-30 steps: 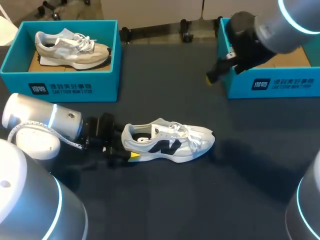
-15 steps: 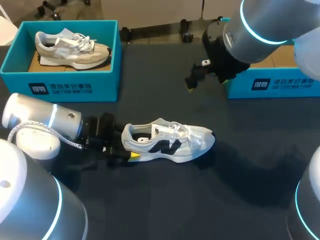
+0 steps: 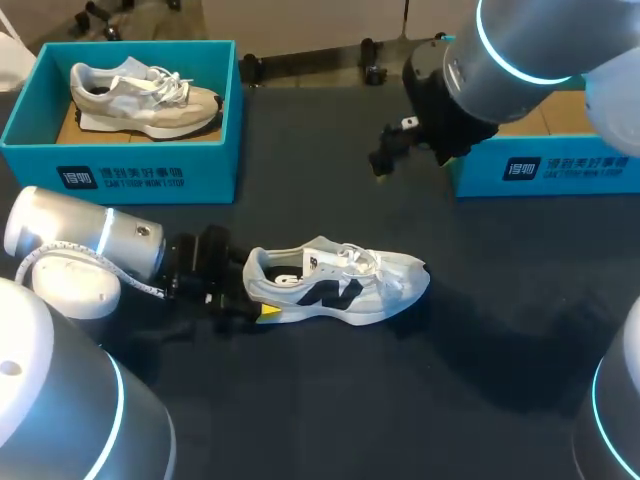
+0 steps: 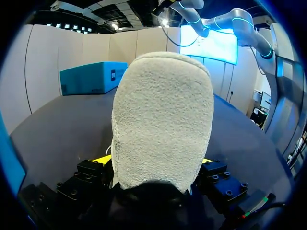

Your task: Take the shoe out of the shoebox, open the shoe tongue, remove and reinsert the insole, then place the shoe into the shoebox

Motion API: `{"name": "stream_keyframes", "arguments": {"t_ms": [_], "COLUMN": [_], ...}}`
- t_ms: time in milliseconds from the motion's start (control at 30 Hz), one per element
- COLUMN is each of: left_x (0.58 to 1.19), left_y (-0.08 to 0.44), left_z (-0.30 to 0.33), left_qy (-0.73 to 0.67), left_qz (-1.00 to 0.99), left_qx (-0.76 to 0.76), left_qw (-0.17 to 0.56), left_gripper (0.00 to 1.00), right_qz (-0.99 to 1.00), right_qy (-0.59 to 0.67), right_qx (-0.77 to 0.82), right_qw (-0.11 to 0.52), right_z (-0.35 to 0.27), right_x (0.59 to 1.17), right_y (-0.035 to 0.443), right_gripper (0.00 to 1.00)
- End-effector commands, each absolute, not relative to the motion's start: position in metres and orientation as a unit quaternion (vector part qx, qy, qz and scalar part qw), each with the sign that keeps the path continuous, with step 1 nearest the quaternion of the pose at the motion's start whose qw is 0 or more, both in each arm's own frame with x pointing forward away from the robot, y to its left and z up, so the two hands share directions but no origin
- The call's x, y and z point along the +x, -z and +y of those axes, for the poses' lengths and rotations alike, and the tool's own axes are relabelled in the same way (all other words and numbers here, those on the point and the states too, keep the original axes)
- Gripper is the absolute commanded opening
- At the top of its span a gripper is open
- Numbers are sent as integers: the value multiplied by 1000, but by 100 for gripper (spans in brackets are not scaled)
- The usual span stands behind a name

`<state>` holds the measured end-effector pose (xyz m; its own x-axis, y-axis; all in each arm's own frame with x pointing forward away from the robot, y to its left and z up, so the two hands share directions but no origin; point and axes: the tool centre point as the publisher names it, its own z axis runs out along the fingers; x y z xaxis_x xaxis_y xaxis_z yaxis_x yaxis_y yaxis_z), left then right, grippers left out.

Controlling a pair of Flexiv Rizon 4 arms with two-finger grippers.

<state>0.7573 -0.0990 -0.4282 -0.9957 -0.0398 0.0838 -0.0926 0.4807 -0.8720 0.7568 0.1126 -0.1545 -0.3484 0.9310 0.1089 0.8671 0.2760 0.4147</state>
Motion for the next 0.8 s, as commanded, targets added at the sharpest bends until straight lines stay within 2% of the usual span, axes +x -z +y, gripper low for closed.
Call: {"name": "stream_keyframes", "arguments": {"t_ms": [33,800], "left_x": [757,757], "left_y": [432,432], "left_z": [-104,-104], "left_qy": [-507,-507], "left_qz": [-861,-861], "left_qx": [39,39], "left_qw": [27,27], "left_gripper": [0,0], "right_qz": [781,689], "right_qy": [-208,-181], "right_qx": [584,697], "right_qw": [78,84], "right_z": [119,152], "right_x": [761,733], "right_y": [163,167], "right_gripper": [100,100]}}
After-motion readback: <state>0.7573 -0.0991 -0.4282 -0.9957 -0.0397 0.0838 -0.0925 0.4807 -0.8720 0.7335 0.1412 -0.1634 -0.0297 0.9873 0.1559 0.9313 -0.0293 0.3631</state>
